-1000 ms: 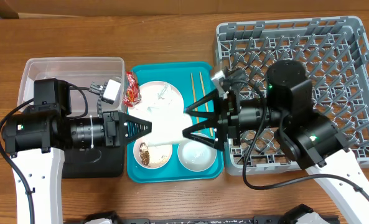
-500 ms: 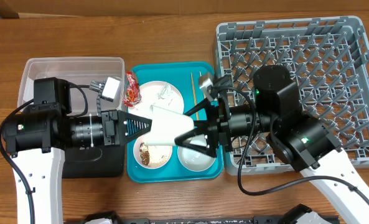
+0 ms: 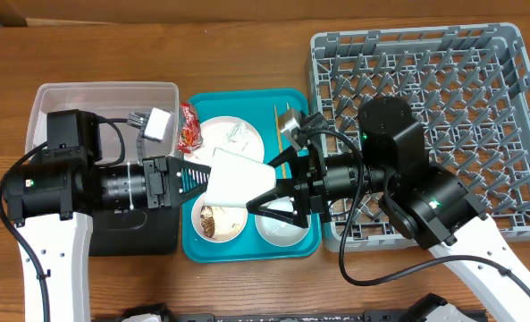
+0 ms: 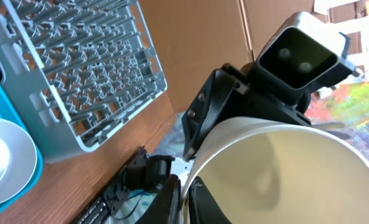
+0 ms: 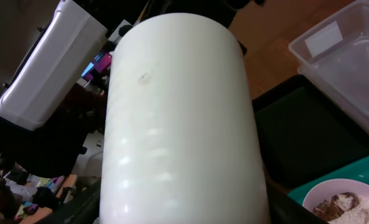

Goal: Sort waste into correct bins and load items into the dishwasher
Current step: 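Hand the white cup from the left gripper to the right gripper, then place the white cup upside down in the dish rack with right gripper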

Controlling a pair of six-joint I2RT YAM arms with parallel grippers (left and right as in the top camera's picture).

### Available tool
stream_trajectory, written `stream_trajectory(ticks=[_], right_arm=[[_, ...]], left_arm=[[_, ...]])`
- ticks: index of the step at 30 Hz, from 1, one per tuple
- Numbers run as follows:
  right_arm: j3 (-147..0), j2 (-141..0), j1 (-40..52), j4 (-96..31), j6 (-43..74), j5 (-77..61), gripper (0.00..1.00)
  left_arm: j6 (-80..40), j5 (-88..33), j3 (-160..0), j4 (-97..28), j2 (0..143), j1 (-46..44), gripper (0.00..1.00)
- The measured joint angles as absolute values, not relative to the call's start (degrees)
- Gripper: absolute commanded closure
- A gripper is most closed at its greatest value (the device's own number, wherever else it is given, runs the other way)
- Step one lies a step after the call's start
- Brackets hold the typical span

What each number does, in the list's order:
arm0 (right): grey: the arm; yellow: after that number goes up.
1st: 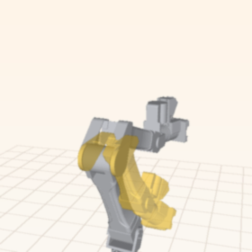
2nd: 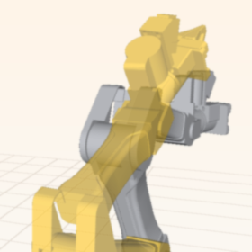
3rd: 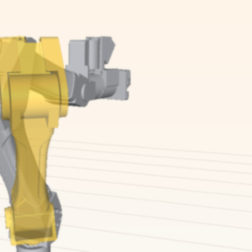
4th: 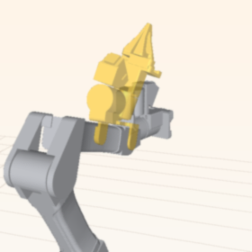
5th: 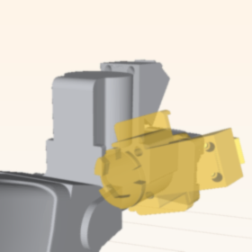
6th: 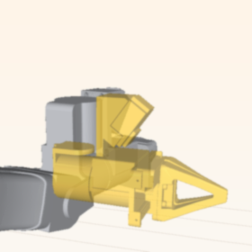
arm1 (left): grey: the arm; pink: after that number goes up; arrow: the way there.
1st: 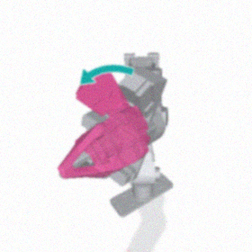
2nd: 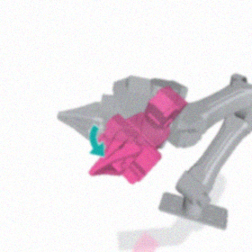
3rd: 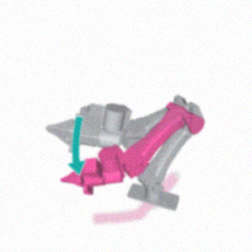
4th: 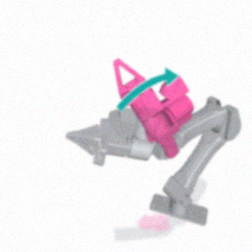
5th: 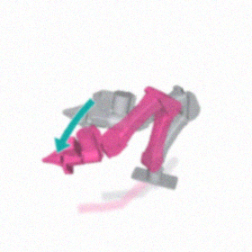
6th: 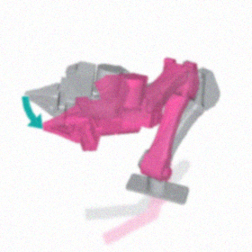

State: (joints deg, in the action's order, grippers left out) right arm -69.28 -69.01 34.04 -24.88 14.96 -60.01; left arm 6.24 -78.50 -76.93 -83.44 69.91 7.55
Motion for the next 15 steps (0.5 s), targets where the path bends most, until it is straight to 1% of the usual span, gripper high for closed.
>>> stream_trajectory(ticks=[1,2,4,5,6,7,12,15], right_arm=[[-69.3,-69.0,33.7,-24.9,15.0,-60.2,0.45],[-69.3,-69.0,33.3,-24.9,15.0,-60.5,0.48],[-69.3,-69.0,32.2,-25.0,15.0,-60.7,0.49],[-69.3,-69.0,31.8,-24.9,14.9,-60.8,0.49],[-69.3,-69.0,31.4,-25.0,15.0,-60.8,0.50],[-69.3,-69.0,31.1,-25.2,14.9,-60.8,0.52],[-69.3,-67.4,28.4,-31.3,14.9,-58.6,0.54],[-69.4,-64.6,25.7,-39.5,14.8,-50.2,0.54]], left_arm=[[6.3,-78.1,-76.9,-83.9,69.9,7.6,0.87],[6.2,-77.6,-76.9,-84.2,69.9,7.6,0.69],[6.5,-76.3,-76.9,-84.2,69.9,7.6,0.23],[6.5,-75.8,-76.9,-84.3,69.9,7.6,0.07],[6.5,-75.5,-76.9,-84.3,69.9,7.6,0.00],[6.5,-75.2,-76.9,-84.3,69.9,7.6,0.00],[6.4,-74.0,-76.9,-84.0,70.0,7.7,0.00],[6.4,-73.5,-76.9,-83.6,70.1,7.8,0.00]])
